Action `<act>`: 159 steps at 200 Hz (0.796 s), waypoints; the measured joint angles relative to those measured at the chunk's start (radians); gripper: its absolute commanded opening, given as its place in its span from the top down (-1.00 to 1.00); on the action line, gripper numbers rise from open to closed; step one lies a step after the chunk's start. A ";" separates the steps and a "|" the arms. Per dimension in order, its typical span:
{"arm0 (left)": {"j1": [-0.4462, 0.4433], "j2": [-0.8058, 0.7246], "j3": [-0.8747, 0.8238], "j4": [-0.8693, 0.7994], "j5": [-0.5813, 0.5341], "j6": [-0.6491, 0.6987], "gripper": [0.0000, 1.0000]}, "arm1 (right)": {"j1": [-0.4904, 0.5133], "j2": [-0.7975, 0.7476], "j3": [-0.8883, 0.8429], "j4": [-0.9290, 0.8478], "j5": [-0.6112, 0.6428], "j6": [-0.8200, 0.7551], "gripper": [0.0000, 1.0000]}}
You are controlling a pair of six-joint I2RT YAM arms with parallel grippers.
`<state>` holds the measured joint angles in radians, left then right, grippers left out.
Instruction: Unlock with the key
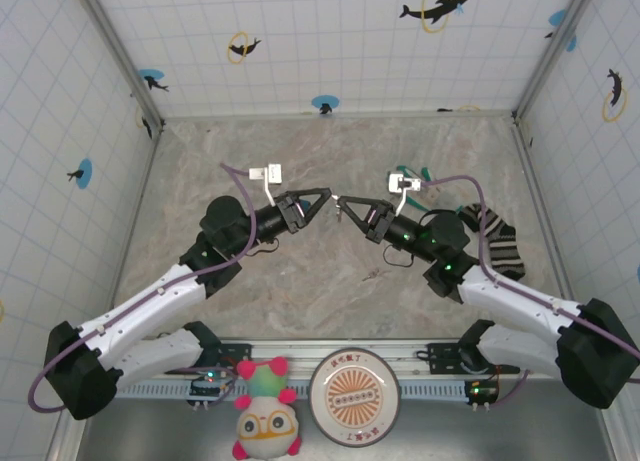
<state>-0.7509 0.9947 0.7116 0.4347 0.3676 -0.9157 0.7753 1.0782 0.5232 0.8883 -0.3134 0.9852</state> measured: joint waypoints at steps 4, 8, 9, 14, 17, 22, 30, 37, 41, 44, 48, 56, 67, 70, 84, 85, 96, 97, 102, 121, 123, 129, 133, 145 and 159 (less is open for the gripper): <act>0.000 0.000 0.000 -0.006 -0.005 0.000 -0.27 | -0.002 -0.004 0.000 -0.010 0.003 -0.005 1.00; 0.000 0.000 0.000 -0.013 -0.011 -0.001 -0.34 | -0.003 -0.008 0.000 -0.025 0.007 -0.006 1.00; 0.000 0.000 0.000 -0.018 -0.013 0.001 -0.37 | -0.004 -0.009 0.000 -0.027 0.008 -0.008 1.00; 0.000 0.000 0.001 -0.031 -0.021 -0.001 -0.52 | -0.007 -0.016 0.000 -0.045 0.014 -0.012 1.00; 0.000 0.000 0.002 -0.039 -0.027 0.008 -0.55 | -0.010 -0.020 0.000 -0.055 0.018 -0.016 1.00; 0.002 0.000 0.003 -0.055 -0.039 0.004 -0.56 | -0.015 -0.028 -0.001 -0.073 0.025 -0.020 1.00; 0.006 0.000 0.007 -0.086 -0.055 0.008 -0.57 | -0.026 -0.042 -0.005 -0.095 0.034 -0.025 1.00; 0.011 0.000 0.011 -0.112 -0.072 0.010 -0.57 | -0.036 -0.058 -0.011 -0.114 0.047 -0.030 1.00; 0.016 0.000 0.013 -0.127 -0.080 0.010 -0.57 | -0.043 -0.069 -0.016 -0.129 0.054 -0.034 1.00; 0.021 0.000 0.014 -0.138 -0.089 0.010 -0.58 | -0.047 -0.078 -0.019 -0.141 0.060 -0.037 1.00; 0.025 0.000 0.016 -0.151 -0.096 0.010 -0.58 | -0.052 -0.088 -0.022 -0.158 0.068 -0.040 1.00; 0.035 0.000 0.021 -0.183 -0.117 0.011 -0.58 | -0.060 -0.109 -0.024 -0.199 0.089 -0.053 1.00; 0.050 0.000 0.032 -0.238 -0.146 0.011 -0.60 | -0.064 -0.138 -0.025 -0.257 0.119 -0.071 1.00; 0.054 0.001 0.035 -0.253 -0.154 0.011 -0.65 | -0.064 -0.146 -0.025 -0.270 0.126 -0.078 1.00; 0.069 0.011 0.059 -0.327 -0.196 0.016 -0.70 | -0.064 -0.183 -0.029 -0.334 0.161 -0.101 1.00; 0.070 0.014 0.062 -0.336 -0.200 0.016 -0.69 | -0.064 -0.186 -0.030 -0.336 0.160 -0.101 1.00; 0.075 0.036 0.090 -0.399 -0.239 0.018 -0.70 | -0.064 -0.215 -0.042 -0.373 0.186 -0.113 1.00; 0.077 0.041 0.094 -0.407 -0.244 0.018 -0.70 | -0.064 -0.217 -0.043 -0.375 0.187 -0.114 1.00; 0.079 0.055 0.108 -0.436 -0.260 0.018 -0.70 | -0.064 -0.230 -0.051 -0.388 0.199 -0.118 1.00; 0.089 0.127 0.154 -0.535 -0.305 0.018 -0.70 | -0.064 -0.270 -0.082 -0.449 0.241 -0.131 1.00; 0.090 0.138 0.158 -0.544 -0.306 0.018 -0.70 | -0.064 -0.274 -0.085 -0.455 0.246 -0.133 1.00; 0.096 0.161 0.167 -0.567 -0.310 0.019 -0.69 | -0.064 -0.283 -0.093 -0.475 0.257 -0.135 1.00; 0.101 0.183 0.174 -0.583 -0.309 0.022 -0.69 | -0.064 -0.288 -0.098 -0.485 0.264 -0.137 1.00; 0.119 0.246 0.196 -0.623 -0.308 0.030 -0.69 | -0.066 -0.301 -0.107 -0.522 0.280 -0.140 1.00; 0.143 0.328 0.232 -0.665 -0.299 0.056 -0.70 | -0.069 -0.315 -0.112 -0.551 0.296 -0.142 1.00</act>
<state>-0.6079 1.3231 0.9432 -0.2298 0.0681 -0.8593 0.7067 0.7635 0.4110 0.3374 -0.0174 0.8433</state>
